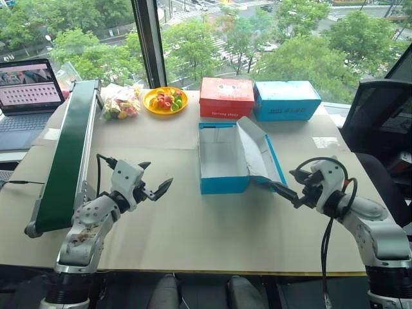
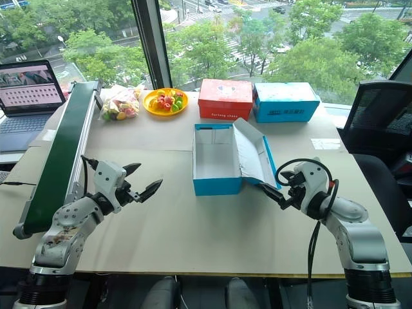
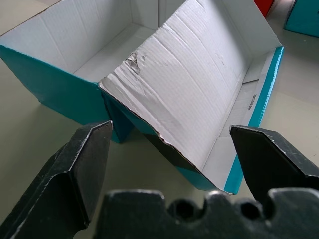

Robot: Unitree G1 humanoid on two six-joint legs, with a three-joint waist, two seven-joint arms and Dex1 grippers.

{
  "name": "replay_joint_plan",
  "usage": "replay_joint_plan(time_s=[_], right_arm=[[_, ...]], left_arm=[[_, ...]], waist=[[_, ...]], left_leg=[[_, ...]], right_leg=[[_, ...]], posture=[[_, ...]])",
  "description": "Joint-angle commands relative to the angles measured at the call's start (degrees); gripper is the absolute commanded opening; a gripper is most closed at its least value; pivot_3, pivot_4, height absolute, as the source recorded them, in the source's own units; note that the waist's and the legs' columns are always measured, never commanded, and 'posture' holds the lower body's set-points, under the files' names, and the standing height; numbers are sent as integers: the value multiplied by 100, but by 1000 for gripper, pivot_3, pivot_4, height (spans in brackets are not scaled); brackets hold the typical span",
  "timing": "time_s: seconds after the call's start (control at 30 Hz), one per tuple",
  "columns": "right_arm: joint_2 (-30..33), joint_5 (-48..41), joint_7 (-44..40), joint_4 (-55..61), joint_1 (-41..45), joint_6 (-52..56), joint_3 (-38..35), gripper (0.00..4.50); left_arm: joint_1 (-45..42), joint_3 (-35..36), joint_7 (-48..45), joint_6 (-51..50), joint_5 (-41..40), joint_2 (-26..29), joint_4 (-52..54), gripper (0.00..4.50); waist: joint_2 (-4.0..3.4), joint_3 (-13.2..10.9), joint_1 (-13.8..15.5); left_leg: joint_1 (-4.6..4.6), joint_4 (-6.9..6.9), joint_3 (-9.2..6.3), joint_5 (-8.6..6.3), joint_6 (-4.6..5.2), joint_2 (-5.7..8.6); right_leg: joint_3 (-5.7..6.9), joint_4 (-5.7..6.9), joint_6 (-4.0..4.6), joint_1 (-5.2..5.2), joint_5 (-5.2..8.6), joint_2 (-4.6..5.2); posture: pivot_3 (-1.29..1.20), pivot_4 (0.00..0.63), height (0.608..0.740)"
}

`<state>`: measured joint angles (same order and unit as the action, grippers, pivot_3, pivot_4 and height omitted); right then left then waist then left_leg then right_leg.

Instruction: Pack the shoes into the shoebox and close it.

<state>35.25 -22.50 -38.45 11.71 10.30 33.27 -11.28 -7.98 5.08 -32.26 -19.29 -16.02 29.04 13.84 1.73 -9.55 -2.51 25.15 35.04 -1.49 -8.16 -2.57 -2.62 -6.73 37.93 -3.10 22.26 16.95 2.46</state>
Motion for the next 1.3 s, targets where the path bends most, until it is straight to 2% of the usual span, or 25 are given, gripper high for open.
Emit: replay_joint_plan(time_s=[0.03,0.13,0.3,0.4,0.53,0.67,0.83,1.07,1.3], right_arm=[[300,-225,-216,276,376,230,-16,4479],[631,-478,-522,413,1409,646,193,4479],[13,-359,-350,-133,2816,491,725,4479],[-520,-304,-290,-389,3268,378,1031,4479],[-1170,-111,-301,-686,3487,104,1540,4479],[-1917,351,170,-1280,3713,-629,1740,4479],[-2296,661,332,-1595,3791,-1122,1868,4479],[-2497,510,-30,-1514,3781,-786,2007,4479],[-2731,445,60,-1365,3618,-452,2059,4479]], left_arm=[[-325,417,150,-160,-479,-163,78,4500],[-885,1219,627,-198,-825,-241,-319,4500],[-1422,1870,1583,-274,-315,149,-1206,4500],[-1586,2193,1964,-303,-220,315,-1487,4500],[-1599,2339,2374,-398,42,531,-1714,4500],[-1552,2348,2734,-550,346,759,-1926,4500],[-1527,2335,2657,-548,288,755,-1982,4500],[-1701,2100,2439,-283,234,604,-2173,4500],[-1967,2064,2481,130,330,524,-2976,4500]], waist=[[-1,-1,-3],[-6,-30,-42],[8,-23,-145],[12,-25,-141],[14,-26,-81],[14,-26,-48],[16,-25,35],[16,-25,21],[17,-24,-10]], left_leg=[[0,0,0,0,0,0],[1,14,5,1,0,0],[-30,1,-6,5,8,-13],[-16,-4,-6,5,8,-13],[31,-2,-12,3,5,-8],[39,-4,-13,4,3,-7],[38,1,-19,7,-2,-8],[38,-10,-20,7,-3,-11],[36,-7,-24,9,-6,-12]], right_leg=[[0,0,0,0,0,0],[-7,11,-4,7,0,-1],[-7,10,-20,-14,9,-24],[-7,7,2,-3,-5,-22],[7,13,16,35,-13,-11],[13,21,20,53,-15,-7],[29,21,21,45,-17,-4],[39,27,27,53,-20,-3],[48,28,30,50,-22,-3]], posture=[[0,150,739],[0,150,739],[0,150,739],[0,150,739],[0,150,739],[0,150,739],[0,150,739],[0,150,739],[0,150,739]])
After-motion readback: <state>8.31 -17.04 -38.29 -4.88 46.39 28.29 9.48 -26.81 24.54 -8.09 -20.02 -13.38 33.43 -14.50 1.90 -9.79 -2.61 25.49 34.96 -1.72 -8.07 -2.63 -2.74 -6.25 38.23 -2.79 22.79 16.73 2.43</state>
